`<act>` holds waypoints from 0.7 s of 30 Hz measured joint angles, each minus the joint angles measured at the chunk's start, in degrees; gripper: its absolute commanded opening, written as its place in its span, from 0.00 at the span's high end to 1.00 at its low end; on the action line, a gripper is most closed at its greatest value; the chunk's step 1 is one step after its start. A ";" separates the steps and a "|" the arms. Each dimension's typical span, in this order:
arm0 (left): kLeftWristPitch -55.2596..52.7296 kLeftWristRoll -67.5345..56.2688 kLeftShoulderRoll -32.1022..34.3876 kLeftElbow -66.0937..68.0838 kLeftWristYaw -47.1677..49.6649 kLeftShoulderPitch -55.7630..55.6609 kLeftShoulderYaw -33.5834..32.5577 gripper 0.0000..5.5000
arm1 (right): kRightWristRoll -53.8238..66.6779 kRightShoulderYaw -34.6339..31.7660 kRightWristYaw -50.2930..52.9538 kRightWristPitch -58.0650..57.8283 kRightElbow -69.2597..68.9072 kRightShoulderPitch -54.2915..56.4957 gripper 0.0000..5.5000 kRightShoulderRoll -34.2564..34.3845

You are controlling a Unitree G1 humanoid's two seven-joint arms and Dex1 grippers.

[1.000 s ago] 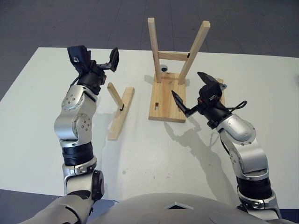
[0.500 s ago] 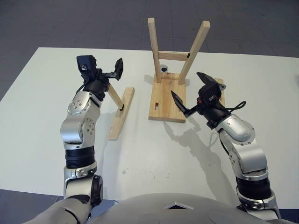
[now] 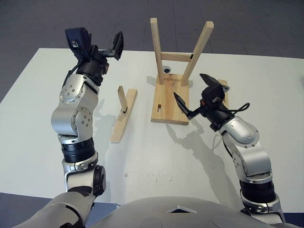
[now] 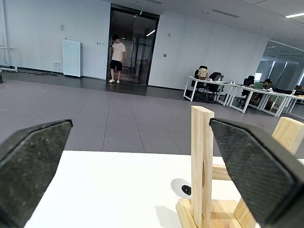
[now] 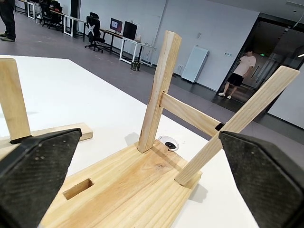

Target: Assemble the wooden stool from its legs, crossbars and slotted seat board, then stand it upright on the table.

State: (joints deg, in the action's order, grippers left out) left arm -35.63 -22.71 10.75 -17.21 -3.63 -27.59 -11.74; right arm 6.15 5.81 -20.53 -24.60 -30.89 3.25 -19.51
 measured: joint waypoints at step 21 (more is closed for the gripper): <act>9.10 0.77 -2.26 10.80 -5.91 10.26 3.55 0.02 | 0.02 -0.57 -0.94 0.26 0.39 0.27 0.02 -0.54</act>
State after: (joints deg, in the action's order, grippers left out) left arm -26.53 -21.94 8.48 -6.41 -9.54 -17.33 -8.19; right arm 6.17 5.24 -21.47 -24.34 -30.50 3.53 -20.05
